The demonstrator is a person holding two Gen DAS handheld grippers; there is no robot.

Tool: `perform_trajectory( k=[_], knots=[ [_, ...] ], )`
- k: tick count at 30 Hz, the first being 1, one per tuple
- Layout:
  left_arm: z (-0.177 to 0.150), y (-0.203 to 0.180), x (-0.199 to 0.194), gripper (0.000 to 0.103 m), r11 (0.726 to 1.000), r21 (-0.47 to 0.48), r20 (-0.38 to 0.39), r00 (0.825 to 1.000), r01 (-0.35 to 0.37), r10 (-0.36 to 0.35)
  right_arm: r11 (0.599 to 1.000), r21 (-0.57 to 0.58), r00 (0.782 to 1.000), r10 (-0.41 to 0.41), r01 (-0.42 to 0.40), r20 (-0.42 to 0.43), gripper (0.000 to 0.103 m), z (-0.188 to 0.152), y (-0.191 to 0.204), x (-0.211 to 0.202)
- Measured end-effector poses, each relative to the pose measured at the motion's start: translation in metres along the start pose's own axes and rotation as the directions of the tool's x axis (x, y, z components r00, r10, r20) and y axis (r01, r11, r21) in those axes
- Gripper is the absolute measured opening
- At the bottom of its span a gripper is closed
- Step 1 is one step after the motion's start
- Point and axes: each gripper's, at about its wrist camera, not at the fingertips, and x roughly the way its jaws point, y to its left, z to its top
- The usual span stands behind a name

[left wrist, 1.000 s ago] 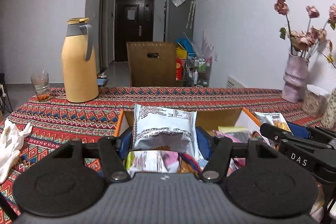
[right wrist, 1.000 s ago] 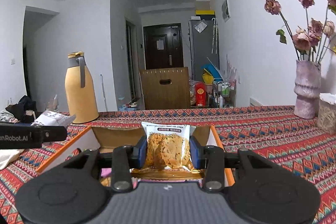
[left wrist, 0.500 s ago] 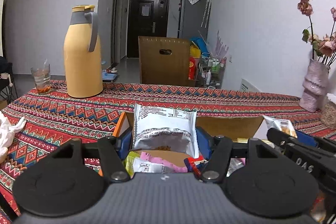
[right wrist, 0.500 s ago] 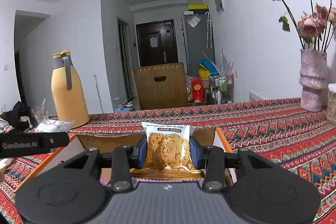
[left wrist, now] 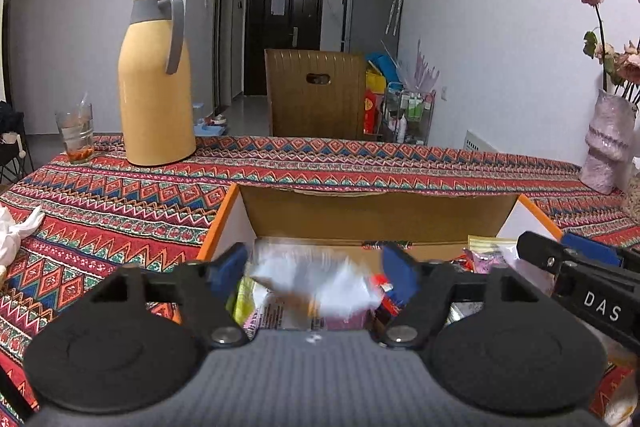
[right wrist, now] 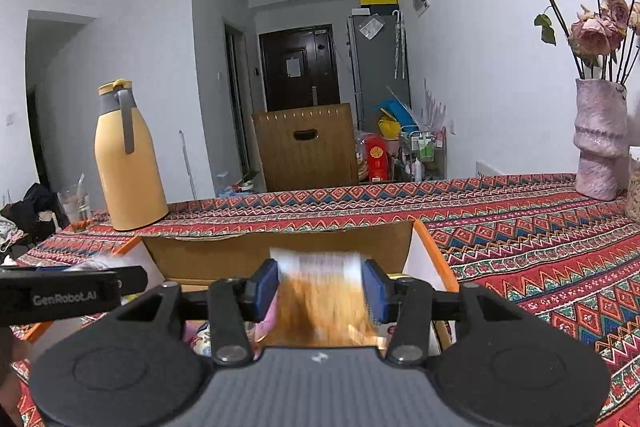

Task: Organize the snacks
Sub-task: 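Move both open grippers back toward the remaining cookie packets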

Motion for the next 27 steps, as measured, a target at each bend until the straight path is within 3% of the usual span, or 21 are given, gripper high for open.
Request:
perform_trajectory(
  k=[2, 4, 5, 7, 27],
  knots=[
    [0.0, 0.0, -0.003, 0.088, 1.0, -0.001, 0.014, 1.0, -0.003, 0.003, 1.0, 0.01, 1.0, -0.008, 0.008, 0.006, 0.071, 0.001, -0.002, -0.001],
    [0.001, 0.001, -0.003, 0.097, 1.0, -0.007, 0.018, 1.0, -0.004, 0.004, 1.0, 0.024, 1.0, -0.015, 0.014, 0.014, 0.088, 0.001, -0.005, -0.003],
    [0.001, 0.001, -0.004, 0.103, 1.0, -0.01, 0.024, 1.0, -0.014, 0.015, 0.999, 0.03, 1.0, -0.018, 0.018, 0.016, 0.091, 0.001, -0.007, -0.003],
    [0.001, 0.002, -0.006, 0.103, 0.999, -0.018, 0.035, 0.999, -0.027, 0.028, 0.999, 0.043, 0.999, -0.026, 0.025, 0.02, 0.103, 0.001, -0.01, -0.005],
    [0.01, 0.004, -0.014, 0.103, 0.999, -0.032, 0.018, 1.0, -0.015, 0.016, 0.996, 0.08, 0.996, -0.054, 0.048, 0.07, 0.103, 0.013, -0.016, -0.023]
  ],
)
